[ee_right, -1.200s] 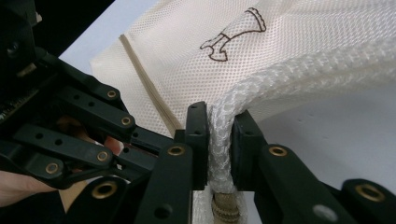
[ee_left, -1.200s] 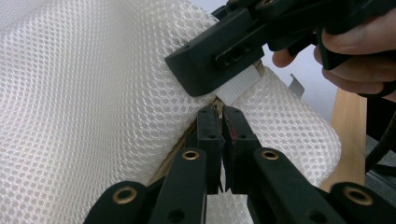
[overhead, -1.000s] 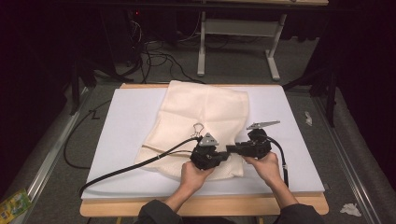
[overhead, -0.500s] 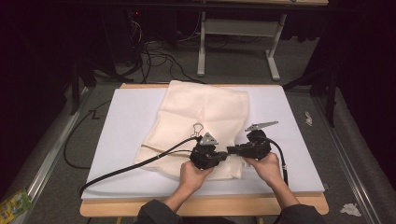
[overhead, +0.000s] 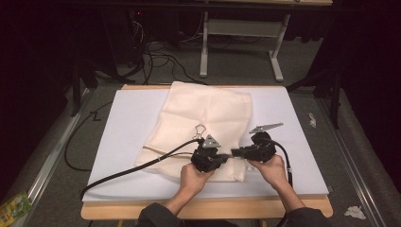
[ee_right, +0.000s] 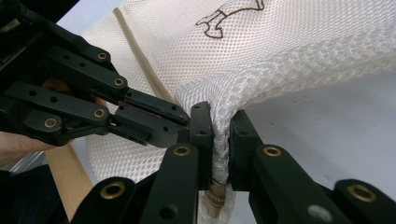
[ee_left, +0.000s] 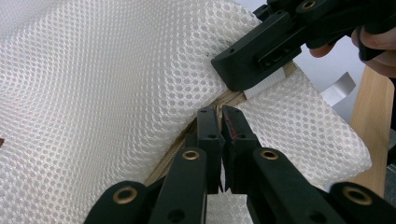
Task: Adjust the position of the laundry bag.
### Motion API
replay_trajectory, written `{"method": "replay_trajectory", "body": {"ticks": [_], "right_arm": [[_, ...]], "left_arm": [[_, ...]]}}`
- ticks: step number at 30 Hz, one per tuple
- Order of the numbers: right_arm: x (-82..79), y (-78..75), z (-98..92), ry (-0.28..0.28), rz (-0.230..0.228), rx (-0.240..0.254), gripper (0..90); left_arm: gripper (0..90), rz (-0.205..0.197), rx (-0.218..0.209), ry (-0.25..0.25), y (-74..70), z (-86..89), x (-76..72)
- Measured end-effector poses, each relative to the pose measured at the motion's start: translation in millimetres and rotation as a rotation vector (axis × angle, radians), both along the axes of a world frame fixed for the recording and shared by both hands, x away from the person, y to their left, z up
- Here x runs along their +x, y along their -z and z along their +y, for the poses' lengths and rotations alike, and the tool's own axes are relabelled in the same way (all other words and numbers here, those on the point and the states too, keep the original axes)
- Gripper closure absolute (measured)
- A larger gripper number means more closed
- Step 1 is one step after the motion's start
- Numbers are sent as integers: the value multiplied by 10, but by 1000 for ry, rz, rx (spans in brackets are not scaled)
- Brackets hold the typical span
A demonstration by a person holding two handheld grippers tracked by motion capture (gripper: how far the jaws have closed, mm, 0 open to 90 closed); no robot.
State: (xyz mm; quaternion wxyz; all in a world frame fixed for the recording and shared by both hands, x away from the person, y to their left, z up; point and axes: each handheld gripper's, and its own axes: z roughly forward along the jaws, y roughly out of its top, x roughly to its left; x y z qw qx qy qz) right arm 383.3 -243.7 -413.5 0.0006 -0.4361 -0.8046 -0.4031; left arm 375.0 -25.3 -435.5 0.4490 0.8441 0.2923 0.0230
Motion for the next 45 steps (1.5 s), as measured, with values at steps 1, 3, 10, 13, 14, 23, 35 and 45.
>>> {"method": "replay_trajectory", "body": {"ticks": [1,3,10,13,14,23,35,45], "right_arm": [[-2,0,0,0,4,1,829],[-6,9,4,-4,5,10,808],[-21,36,-4,-16,6,-11,820],[-30,38,1,-12,7,-24,844],[-30,40,-5,-10,8,-25,846],[-40,33,-72,-9,9,-12,851],[-47,40,-92,-15,10,-25,851],[-56,27,-117,-14,2,-18,850]], "left_arm": [[873,0,-1,0,1,-1,1],[873,3,-2,-2,-1,0,5],[873,6,-6,-6,-1,-2,14],[873,8,-3,0,3,3,13],[873,9,1,1,-3,8,13],[873,-8,19,-10,-35,94,-4],[873,-10,25,-33,-27,177,-1],[872,-11,10,-61,-49,315,27]]}}
